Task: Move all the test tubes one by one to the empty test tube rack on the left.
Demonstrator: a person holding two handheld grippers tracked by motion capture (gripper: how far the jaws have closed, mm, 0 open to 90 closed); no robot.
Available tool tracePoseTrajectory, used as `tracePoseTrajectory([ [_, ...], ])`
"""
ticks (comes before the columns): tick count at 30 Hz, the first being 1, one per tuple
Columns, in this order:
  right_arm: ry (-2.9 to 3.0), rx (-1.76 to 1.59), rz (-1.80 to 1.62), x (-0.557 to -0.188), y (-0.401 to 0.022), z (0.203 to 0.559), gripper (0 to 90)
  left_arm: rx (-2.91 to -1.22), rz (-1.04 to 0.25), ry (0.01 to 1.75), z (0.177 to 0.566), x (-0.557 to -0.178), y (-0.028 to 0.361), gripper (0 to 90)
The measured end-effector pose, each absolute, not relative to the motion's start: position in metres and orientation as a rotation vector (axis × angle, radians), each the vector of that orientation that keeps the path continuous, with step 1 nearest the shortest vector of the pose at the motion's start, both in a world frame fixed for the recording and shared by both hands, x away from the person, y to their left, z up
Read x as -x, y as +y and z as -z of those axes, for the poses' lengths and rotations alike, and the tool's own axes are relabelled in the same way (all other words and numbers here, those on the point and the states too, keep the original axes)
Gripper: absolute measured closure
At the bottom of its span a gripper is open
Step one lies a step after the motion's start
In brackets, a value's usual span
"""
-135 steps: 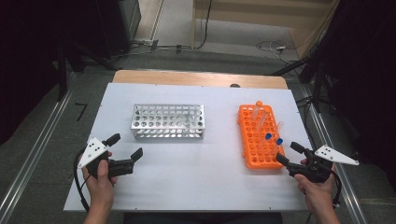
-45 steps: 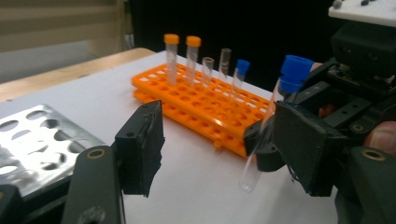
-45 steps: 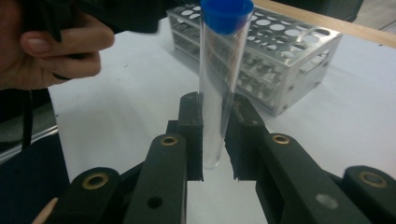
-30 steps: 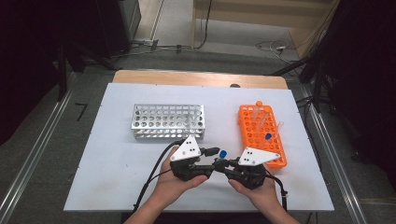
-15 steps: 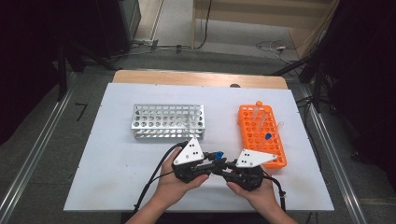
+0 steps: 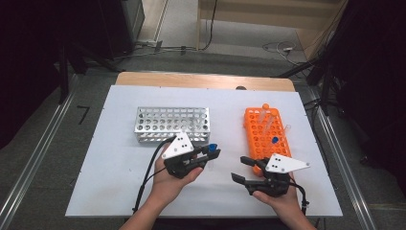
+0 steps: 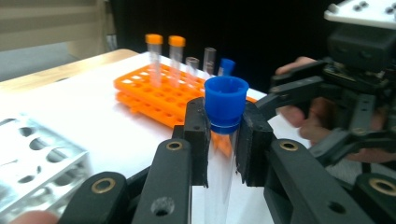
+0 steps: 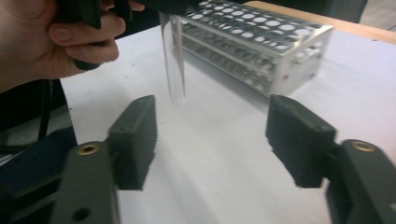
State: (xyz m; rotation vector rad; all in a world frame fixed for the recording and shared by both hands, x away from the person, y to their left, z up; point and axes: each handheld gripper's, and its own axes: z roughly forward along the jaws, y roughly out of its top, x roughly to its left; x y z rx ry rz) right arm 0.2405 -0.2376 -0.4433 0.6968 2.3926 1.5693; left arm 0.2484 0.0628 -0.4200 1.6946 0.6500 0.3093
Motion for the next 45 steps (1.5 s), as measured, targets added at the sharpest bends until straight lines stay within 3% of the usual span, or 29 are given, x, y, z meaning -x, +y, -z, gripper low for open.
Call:
tracePoseTrajectory([
  [5, 2.363, -0.726, -1.595, -0.238, -0.261, 0.439, 15.7, -1.671, -0.355, 0.69, 0.412, -0.259, 0.077, 76.9],
  [14, 2.349, -0.764, -1.587, -0.233, -0.301, 0.444, 0.3, -1.625, -0.436, 0.749, 0.396, -0.285, 0.094, 76.9],
  [26, 2.305, -0.875, -1.571, -0.247, -0.325, 0.45, 0.0, -1.588, -0.54, 0.786, 0.388, -0.334, 0.095, 76.9],
  [45, 2.31, -0.899, -1.554, -0.251, -0.327, 0.453, 0.0, -1.53, -0.569, 0.892, 0.408, -0.393, 0.077, 76.9],
])
